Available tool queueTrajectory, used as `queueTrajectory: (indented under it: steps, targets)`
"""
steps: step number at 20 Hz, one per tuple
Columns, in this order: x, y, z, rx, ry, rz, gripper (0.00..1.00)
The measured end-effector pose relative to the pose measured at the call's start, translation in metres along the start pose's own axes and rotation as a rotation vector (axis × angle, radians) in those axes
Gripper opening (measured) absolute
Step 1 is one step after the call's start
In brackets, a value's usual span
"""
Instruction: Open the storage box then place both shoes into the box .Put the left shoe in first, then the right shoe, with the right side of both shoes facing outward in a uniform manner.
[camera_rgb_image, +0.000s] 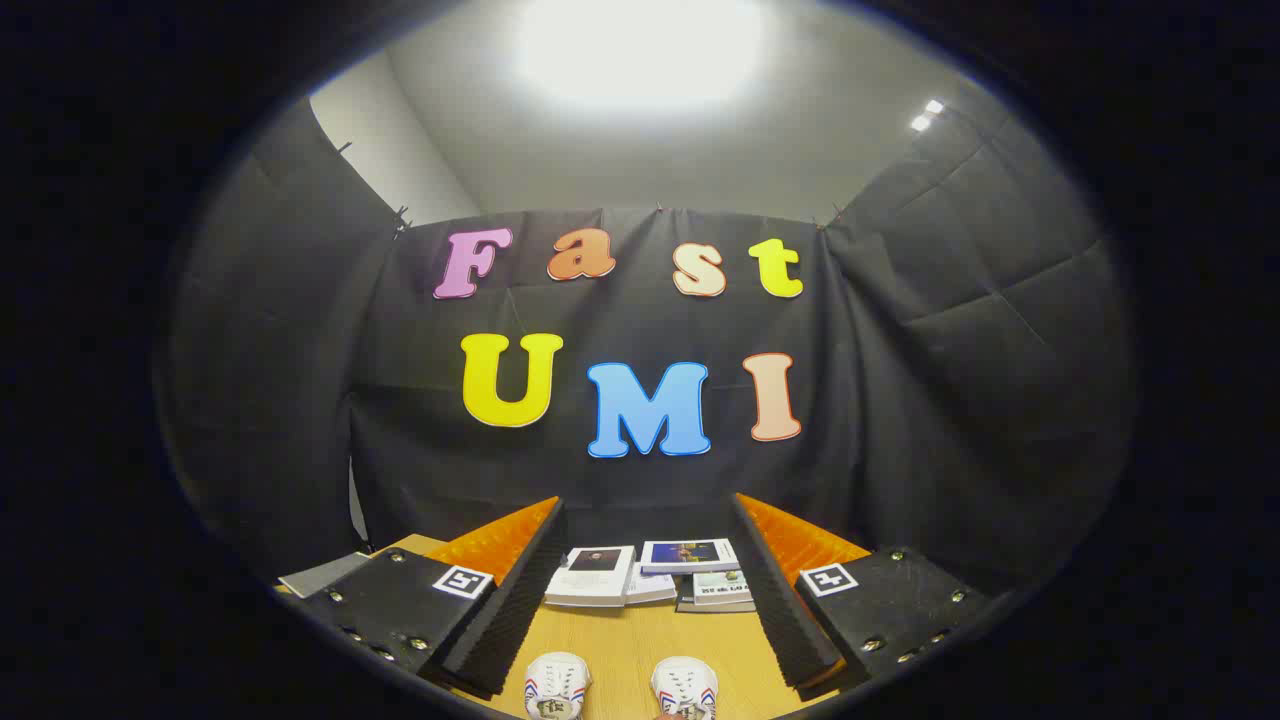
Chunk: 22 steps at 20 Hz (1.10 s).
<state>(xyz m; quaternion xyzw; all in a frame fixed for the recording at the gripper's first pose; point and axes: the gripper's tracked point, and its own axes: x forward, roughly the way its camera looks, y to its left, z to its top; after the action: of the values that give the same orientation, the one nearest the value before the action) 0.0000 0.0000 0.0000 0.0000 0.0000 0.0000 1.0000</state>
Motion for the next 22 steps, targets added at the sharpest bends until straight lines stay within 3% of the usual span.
queueTrajectory:
  steps: [18, 22]
  targets:
    - [0.002, 0.025, 0.000, -0.005, 0.004, 0.041, 0.96]
    - [0.000, 0.036, -0.007, 0.051, 0.016, 0.068, 0.96]
